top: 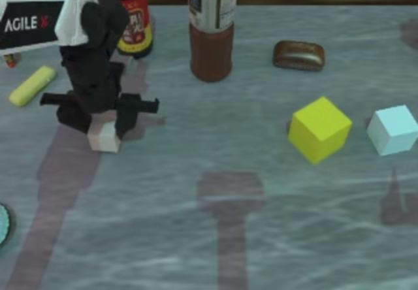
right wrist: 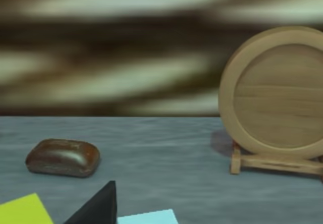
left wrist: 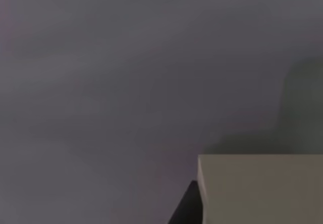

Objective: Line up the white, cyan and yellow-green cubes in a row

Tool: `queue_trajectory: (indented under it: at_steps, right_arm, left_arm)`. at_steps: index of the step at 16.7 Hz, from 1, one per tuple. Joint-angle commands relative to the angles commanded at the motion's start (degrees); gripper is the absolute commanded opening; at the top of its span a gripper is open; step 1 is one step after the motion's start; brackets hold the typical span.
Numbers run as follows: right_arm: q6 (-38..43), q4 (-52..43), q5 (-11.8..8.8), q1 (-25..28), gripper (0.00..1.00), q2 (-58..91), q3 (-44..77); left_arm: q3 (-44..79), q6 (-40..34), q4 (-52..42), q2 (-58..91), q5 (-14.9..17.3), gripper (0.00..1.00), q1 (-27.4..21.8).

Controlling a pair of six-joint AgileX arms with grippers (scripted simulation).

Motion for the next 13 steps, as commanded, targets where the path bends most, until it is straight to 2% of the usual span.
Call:
queue_trajectory:
  at_steps: [5,11,13]
  right_arm:
    - [0.0,0.0,0.0,0.0,1.00,0.0,0.0]
    - [0.0,0.0,0.0,0.0,1.00,0.0,0.0]
    - [0.0,0.0,0.0,0.0,1.00,0.0,0.0]
  left_arm:
    - [5.9,-0.1,-9.9,-3.4,0.0,0.00,0.7]
    - [6.7,0.0,-11.0,-3.9,-0.1,0.00,0.4]
    - [7.9,-2.0,-11.6,-3.1,-0.1,0.00,-1.6]
